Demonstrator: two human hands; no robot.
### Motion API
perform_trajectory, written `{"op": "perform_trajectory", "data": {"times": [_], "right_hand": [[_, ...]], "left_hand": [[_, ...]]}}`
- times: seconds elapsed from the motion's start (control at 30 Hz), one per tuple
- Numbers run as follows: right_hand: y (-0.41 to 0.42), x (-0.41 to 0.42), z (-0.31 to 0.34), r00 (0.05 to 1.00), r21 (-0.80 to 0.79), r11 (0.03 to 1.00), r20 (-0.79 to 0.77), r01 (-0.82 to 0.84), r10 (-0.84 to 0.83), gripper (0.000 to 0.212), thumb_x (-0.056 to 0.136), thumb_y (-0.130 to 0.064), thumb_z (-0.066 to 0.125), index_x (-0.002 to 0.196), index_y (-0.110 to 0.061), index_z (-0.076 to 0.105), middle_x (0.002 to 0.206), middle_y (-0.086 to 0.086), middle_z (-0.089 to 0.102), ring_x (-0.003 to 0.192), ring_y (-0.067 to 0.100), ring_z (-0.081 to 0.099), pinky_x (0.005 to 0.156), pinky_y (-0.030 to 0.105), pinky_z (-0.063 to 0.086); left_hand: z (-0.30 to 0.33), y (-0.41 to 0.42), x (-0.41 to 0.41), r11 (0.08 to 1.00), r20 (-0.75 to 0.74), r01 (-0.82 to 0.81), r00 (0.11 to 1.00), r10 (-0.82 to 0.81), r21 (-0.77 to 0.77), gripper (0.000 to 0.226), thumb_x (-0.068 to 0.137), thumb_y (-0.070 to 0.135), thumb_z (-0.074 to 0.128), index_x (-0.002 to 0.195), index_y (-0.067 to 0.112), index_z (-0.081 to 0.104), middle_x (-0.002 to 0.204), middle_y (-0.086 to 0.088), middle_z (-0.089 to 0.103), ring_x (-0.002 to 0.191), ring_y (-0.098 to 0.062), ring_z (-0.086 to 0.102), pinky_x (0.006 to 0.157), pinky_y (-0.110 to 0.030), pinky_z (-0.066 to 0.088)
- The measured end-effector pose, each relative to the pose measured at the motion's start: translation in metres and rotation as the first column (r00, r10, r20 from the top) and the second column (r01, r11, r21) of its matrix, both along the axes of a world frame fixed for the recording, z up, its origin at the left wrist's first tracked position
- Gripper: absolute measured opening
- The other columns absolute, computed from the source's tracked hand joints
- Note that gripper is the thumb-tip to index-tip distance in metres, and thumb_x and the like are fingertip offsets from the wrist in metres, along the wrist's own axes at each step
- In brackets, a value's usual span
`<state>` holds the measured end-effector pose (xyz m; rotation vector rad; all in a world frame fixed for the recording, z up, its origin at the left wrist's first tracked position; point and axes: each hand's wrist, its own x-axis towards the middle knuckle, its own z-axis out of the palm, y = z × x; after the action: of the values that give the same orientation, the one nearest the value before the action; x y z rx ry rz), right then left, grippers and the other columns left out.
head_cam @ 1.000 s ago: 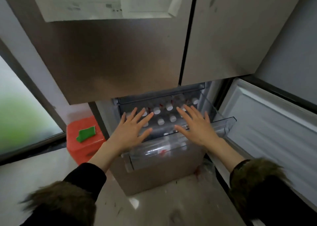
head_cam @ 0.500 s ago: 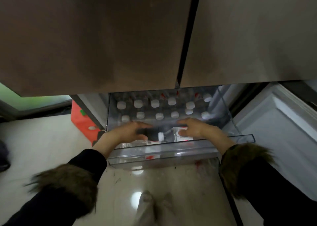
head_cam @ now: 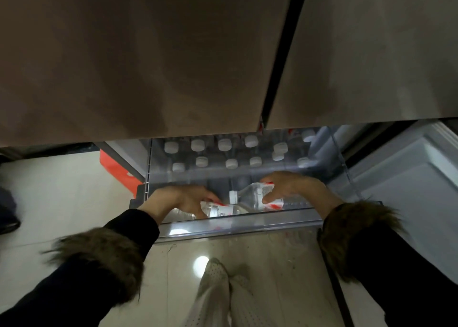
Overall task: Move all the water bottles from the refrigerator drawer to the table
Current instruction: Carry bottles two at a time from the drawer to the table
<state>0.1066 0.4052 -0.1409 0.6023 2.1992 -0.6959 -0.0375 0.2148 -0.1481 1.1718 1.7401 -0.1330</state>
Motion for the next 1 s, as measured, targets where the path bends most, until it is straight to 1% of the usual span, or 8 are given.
{"op": "perform_trajectory", "data": {"times": [0.1,0.23,0.37,0.53,0.67,0.83,0.93,1.0], "right_hand": [[0.003,0.000,0.004,1.000,-0.037,0.999,0.006,0.021,-0.021,0.053,0.087,-0.034,0.061,0.134,-0.019,0.044,0.136,0.004,0.049,0.117,0.023,0.049,0.095,0.032,0.039],[0.005,0.000,0.008,0.999,-0.057,0.997,-0.003,0.050,-0.050,0.053,0.088,-0.033,0.060,0.136,-0.018,0.043,0.139,0.005,0.047,0.120,0.024,0.049,0.097,0.031,0.038],[0.007,0.006,0.007,0.984,-0.055,0.989,-0.103,0.138,-0.143,0.057,0.088,-0.034,0.060,0.139,-0.020,0.037,0.143,0.002,0.043,0.123,0.023,0.047,0.091,0.025,0.037],[0.004,0.008,0.009,0.996,-0.019,0.998,-0.064,0.065,-0.066,0.056,0.081,-0.024,0.069,0.131,-0.017,0.044,0.127,0.006,0.056,0.109,0.023,0.055,0.086,0.027,0.043],[0.004,0.008,0.008,0.995,0.098,0.995,-0.095,0.007,0.002,0.058,0.076,-0.034,0.073,0.126,-0.018,0.047,0.123,0.004,0.059,0.106,0.022,0.057,0.091,0.032,0.045],[0.006,0.012,0.011,0.987,0.151,0.988,-0.155,-0.010,0.034,0.066,0.072,-0.034,0.075,0.128,-0.022,0.043,0.124,0.001,0.057,0.107,0.021,0.055,0.088,0.032,0.046],[0.007,0.015,0.011,0.966,0.158,0.987,-0.258,0.022,0.019,0.062,0.071,-0.036,0.077,0.122,-0.024,0.044,0.119,-0.001,0.058,0.098,0.017,0.054,0.080,0.029,0.043],[0.008,0.018,0.012,0.950,0.137,0.989,-0.313,0.063,-0.017,0.061,0.069,-0.037,0.077,0.119,-0.024,0.045,0.118,-0.002,0.060,0.097,0.017,0.056,0.080,0.031,0.045]], "left_hand": [[-0.003,-0.001,-0.001,0.998,0.029,-0.050,0.998,0.049,0.030,0.057,0.079,0.018,0.070,0.132,0.022,0.049,0.131,0.003,0.054,0.120,-0.014,0.049,0.094,-0.019,0.035],[-0.005,-0.002,-0.007,0.991,0.048,-0.115,0.993,0.112,0.067,0.056,0.075,0.018,0.073,0.126,0.018,0.052,0.125,0.001,0.057,0.115,-0.016,0.052,0.100,-0.028,0.042],[-0.005,-0.003,-0.014,0.986,0.042,-0.153,0.988,0.150,0.074,0.056,0.074,0.025,0.075,0.125,0.024,0.051,0.126,0.003,0.055,0.117,-0.017,0.050,0.103,-0.037,0.041],[-0.004,0.002,-0.011,0.990,0.019,-0.144,0.989,0.144,0.006,0.062,0.079,0.024,0.070,0.134,0.024,0.041,0.135,0.002,0.047,0.126,-0.019,0.042,0.104,-0.032,0.034],[-0.003,0.010,-0.005,0.993,-0.011,-0.107,0.994,0.107,-0.047,0.063,0.083,0.031,0.065,0.138,0.024,0.037,0.140,0.001,0.042,0.129,-0.021,0.038,0.107,-0.034,0.031],[-0.007,0.013,-0.003,0.995,-0.029,-0.100,0.995,0.099,-0.011,0.057,0.079,0.032,0.069,0.130,0.020,0.047,0.130,-0.001,0.052,0.118,-0.021,0.048,0.103,-0.035,0.039],[-0.008,0.009,-0.001,0.995,-0.030,-0.094,0.995,0.095,0.036,0.056,0.077,0.032,0.071,0.127,0.016,0.050,0.125,-0.002,0.056,0.113,-0.020,0.052,0.101,-0.035,0.042],[-0.008,0.008,-0.001,0.994,-0.059,-0.073,0.995,0.078,0.084,0.055,0.076,0.034,0.071,0.124,0.016,0.051,0.121,-0.002,0.059,0.108,-0.019,0.055,0.099,-0.035,0.044]]}}
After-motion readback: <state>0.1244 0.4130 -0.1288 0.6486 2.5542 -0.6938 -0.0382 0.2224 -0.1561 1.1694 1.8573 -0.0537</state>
